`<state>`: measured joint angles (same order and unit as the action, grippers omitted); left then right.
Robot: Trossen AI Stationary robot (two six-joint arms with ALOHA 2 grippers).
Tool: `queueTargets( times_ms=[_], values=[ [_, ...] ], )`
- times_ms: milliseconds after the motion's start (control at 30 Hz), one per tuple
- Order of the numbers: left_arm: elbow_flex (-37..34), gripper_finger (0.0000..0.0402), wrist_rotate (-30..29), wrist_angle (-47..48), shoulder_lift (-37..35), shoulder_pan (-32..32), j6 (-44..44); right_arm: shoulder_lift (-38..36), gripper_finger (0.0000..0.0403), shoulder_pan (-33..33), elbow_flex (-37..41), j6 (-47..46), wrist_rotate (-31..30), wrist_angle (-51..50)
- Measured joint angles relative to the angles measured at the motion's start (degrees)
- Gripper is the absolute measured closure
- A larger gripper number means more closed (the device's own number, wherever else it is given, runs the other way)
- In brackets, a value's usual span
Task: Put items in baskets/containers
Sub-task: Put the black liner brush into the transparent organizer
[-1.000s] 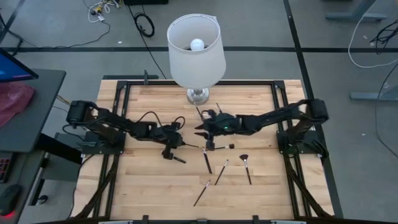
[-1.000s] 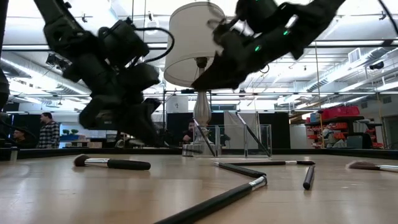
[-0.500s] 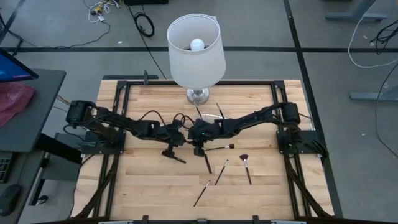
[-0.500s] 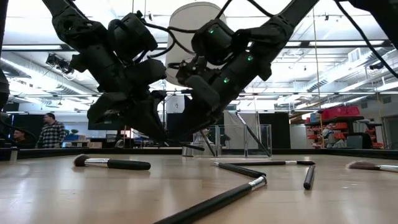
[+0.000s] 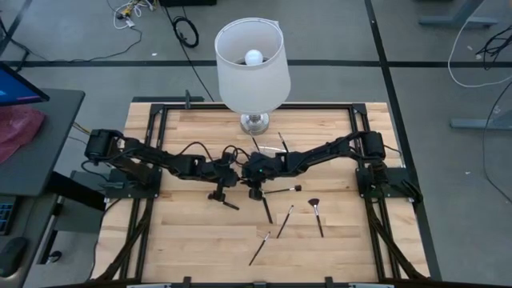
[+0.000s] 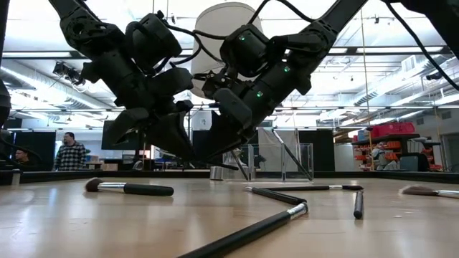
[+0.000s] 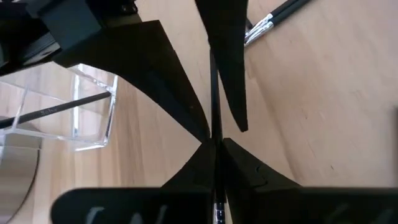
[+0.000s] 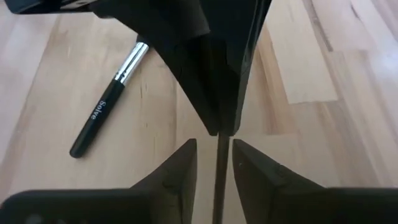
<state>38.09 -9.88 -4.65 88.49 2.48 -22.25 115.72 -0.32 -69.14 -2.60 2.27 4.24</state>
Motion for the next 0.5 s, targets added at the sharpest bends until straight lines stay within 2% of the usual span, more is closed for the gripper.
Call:
queueTargets(
  times_ms=[267, 500],
  values=[
    [0.00, 0.0380, -0.88, -0.89, 0.00, -0.01, -1.49, 0.00, 0.0389, -0.55, 0.00, 0.10, -0.08, -0.43],
    [0.00, 0.0380, -1.07, -1.17, 0.00, 0.00, -1.49, -0.02, 0.0388, -0.52, 0.00, 0.71, -0.02, -0.73]
  ],
)
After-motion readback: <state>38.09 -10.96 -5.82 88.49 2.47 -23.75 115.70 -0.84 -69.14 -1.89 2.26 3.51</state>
